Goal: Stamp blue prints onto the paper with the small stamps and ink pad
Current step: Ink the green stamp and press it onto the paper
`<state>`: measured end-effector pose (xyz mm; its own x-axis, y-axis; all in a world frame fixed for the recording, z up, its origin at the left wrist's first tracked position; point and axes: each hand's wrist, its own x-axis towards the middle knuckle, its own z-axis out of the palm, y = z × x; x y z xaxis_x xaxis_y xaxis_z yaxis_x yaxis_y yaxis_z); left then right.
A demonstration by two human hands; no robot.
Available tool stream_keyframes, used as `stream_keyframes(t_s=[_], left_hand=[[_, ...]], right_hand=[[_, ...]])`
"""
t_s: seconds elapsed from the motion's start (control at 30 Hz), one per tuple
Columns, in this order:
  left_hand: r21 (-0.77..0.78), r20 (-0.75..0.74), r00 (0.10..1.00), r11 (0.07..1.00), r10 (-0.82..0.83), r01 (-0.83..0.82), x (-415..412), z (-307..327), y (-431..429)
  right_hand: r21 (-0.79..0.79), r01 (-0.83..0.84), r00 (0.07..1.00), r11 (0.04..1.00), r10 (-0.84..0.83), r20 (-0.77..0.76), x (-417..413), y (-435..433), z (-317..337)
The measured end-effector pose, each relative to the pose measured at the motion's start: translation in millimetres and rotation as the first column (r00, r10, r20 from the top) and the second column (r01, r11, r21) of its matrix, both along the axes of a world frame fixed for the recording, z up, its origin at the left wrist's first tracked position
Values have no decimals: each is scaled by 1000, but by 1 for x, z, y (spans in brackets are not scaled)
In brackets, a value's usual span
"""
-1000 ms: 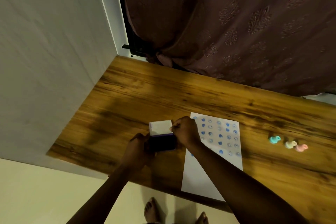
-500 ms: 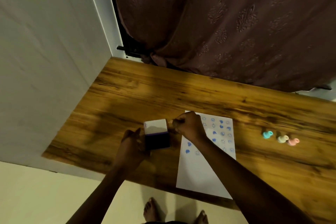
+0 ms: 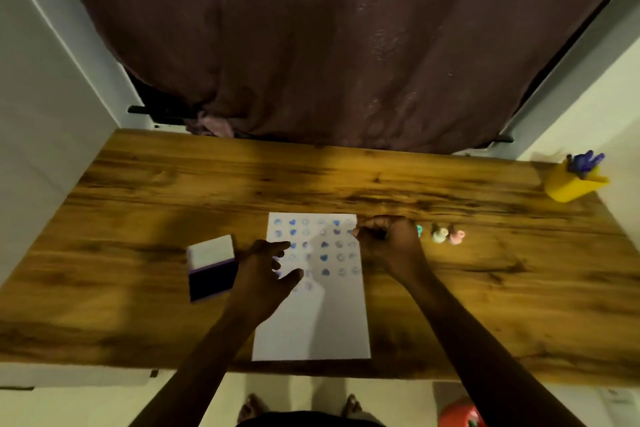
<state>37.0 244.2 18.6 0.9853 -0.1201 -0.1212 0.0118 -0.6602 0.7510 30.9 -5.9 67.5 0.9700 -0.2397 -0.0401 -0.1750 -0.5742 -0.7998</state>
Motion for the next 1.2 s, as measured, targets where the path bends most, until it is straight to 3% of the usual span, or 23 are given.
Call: stream_keyframes(t_s=[0.27, 0.5, 0.6, 0.77, 0.9, 1.0, 1.07, 1.2], left_hand=[[-49, 7, 998, 997, -62, 62, -8, -5, -83], [-44, 2, 997, 997, -71, 71, -15, -7, -119], [-41, 2, 998, 997, -62, 62, -18, -8, -126], [-78, -10, 998, 996, -54, 53, -23, -7, -127], [-127, -10, 1000, 992, -23, 22, -24, -3, -123], [-181, -28, 999, 983, 25, -29, -23, -1, -114], [-210, -40, 999, 977, 19, -27, -23, 1, -104], [-324, 36, 999, 946, 14, -2, -25, 0, -73]], right_hand=[[-290, 91, 993, 953, -110, -48, -12, -83, -16], [-536, -96, 975, 839, -29, -219, 6, -110, -26], [-635, -208, 950, 744, -1, -312, 12, -115, -30], [-642, -280, 930, 714, 37, -365, 18, -120, -32], [-469, -137, 979, 872, 46, -199, 16, -107, -27], [-123, -120, 972, 985, 92, -214, 14, -76, -22], [84, -97, 952, 992, 117, -282, 13, -51, -16], [282, -103, 919, 954, 200, -341, 12, -5, -6]])
